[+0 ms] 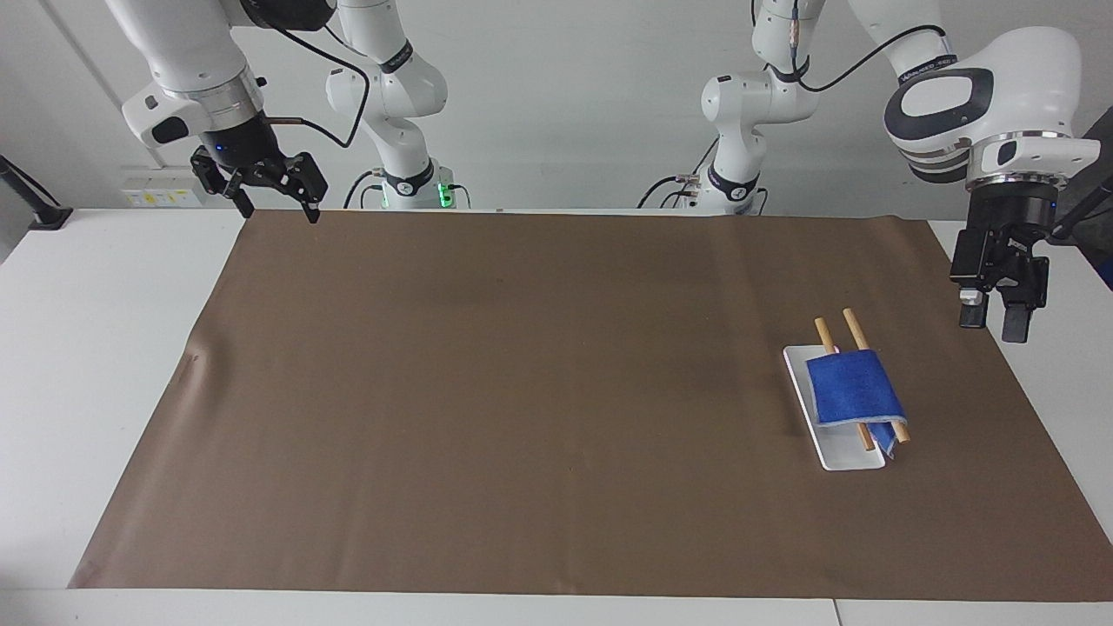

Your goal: Right arm passes towel to left arm to hang

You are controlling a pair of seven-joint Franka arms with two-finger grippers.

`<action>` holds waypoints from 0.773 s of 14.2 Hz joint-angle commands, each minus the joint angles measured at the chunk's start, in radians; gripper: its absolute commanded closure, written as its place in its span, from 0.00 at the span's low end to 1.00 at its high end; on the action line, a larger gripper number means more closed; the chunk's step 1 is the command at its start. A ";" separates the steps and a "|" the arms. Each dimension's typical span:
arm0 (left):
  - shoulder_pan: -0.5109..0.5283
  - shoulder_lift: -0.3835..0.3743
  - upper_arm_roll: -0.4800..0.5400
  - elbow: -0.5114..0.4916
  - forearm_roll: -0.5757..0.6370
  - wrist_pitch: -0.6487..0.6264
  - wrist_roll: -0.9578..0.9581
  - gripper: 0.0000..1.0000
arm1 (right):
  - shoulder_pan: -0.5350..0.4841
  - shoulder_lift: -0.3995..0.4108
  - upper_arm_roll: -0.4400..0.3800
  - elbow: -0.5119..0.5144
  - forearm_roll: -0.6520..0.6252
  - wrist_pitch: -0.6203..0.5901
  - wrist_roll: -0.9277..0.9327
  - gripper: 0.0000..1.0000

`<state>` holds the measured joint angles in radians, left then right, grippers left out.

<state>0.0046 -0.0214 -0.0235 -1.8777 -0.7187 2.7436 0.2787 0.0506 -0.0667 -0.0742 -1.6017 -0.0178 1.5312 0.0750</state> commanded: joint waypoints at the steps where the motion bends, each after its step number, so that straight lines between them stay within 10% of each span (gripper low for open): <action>1: 0.005 0.009 0.031 0.069 0.111 -0.186 -0.001 0.00 | -0.005 -0.015 0.005 -0.026 0.001 0.023 -0.017 0.00; 11: -0.029 0.012 0.033 0.259 0.619 -0.801 -0.127 0.00 | -0.005 -0.015 0.005 -0.026 0.004 0.023 -0.007 0.00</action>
<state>-0.0124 -0.0214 0.0050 -1.6658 -0.1564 2.0405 0.1641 0.0506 -0.0667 -0.0742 -1.6038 -0.0178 1.5321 0.0749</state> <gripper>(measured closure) 0.000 0.000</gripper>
